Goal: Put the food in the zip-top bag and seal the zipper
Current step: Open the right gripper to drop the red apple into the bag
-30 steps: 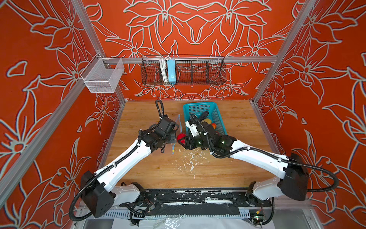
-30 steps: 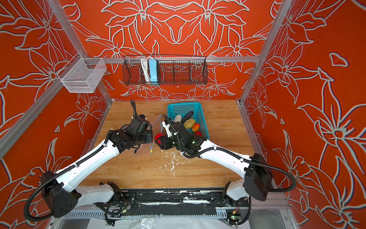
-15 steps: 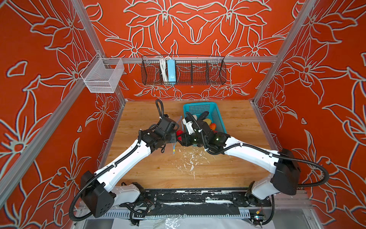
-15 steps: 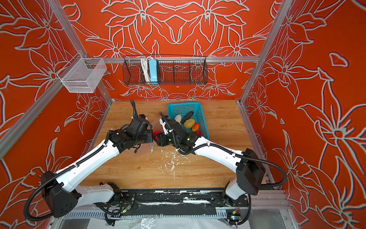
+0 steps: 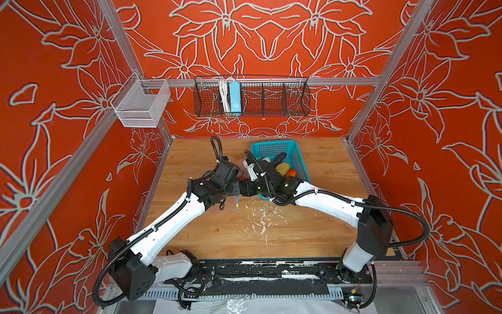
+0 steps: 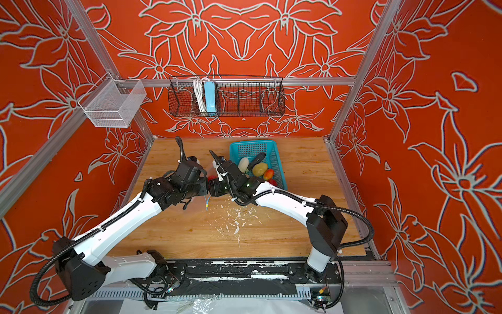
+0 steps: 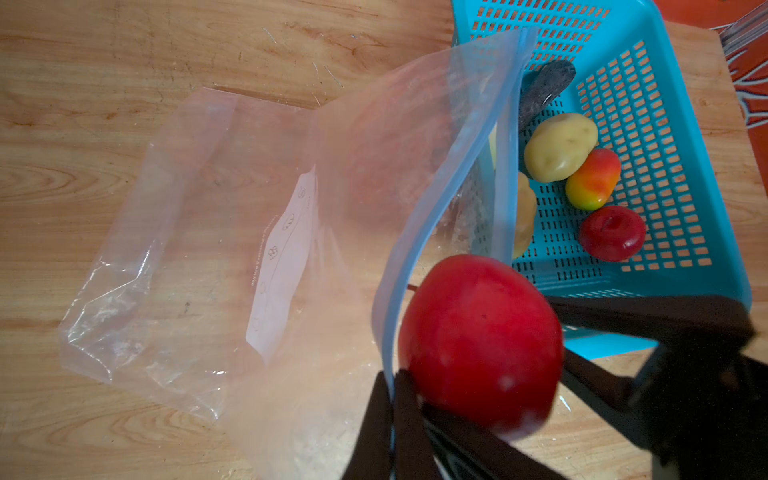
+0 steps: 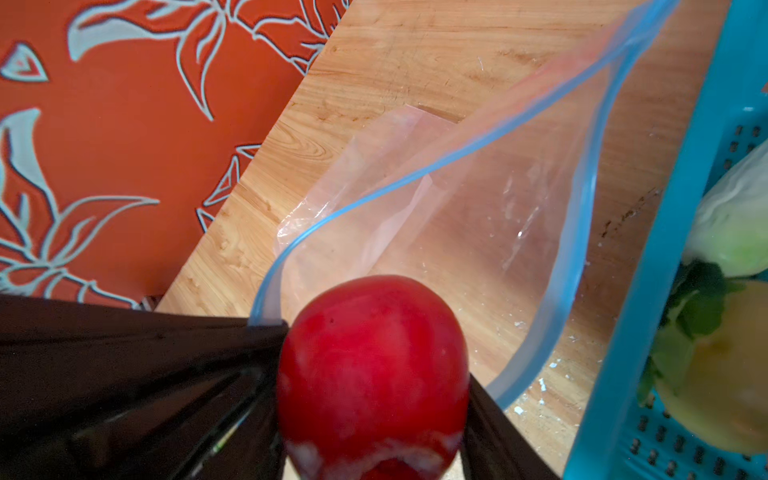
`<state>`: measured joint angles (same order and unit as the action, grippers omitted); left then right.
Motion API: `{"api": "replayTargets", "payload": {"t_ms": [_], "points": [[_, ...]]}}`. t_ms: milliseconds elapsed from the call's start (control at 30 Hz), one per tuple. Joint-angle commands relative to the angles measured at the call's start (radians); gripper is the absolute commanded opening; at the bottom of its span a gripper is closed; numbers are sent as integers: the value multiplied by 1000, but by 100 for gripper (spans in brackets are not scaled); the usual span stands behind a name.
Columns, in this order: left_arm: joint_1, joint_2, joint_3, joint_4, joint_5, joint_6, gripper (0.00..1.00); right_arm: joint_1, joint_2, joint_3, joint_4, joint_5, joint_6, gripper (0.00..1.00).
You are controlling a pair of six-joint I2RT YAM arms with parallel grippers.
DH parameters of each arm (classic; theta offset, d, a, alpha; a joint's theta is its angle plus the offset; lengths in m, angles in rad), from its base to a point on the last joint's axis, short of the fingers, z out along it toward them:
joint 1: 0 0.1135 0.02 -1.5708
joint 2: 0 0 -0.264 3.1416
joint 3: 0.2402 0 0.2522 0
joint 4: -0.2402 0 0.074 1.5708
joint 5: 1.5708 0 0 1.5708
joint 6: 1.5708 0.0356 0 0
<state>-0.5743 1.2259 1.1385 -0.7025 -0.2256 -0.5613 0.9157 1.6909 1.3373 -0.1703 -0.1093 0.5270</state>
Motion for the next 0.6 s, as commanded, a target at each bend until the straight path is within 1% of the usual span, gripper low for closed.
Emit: {"api": "replayTargets", "payload": {"t_ms": [0, 67, 200, 400, 467, 500, 567], "points": [[-6, -24, 17, 22, 23, -20, 0, 6, 13, 40, 3, -1, -16, 69], [-6, -30, 14, 28, 31, -24, 0, 6, 13, 50, 5, 0, -19, 74], [-6, -31, 12, 27, 34, -27, 0, 5, 5, 70, -1, -11, -39, 80], [-5, -34, 9, 23, 11, -18, 0, 6, -66, 63, -36, 8, -67, 87], [-4, -37, 7, 24, 1, -17, 0, 5, -96, 47, -50, 22, -77, 91], [-3, -39, 9, 26, -4, -16, 0, 4, -113, 35, -57, 32, -81, 97], [2, -42, 11, 31, -3, -15, 0, 3, -145, 8, -66, 47, -88, 98]]}}
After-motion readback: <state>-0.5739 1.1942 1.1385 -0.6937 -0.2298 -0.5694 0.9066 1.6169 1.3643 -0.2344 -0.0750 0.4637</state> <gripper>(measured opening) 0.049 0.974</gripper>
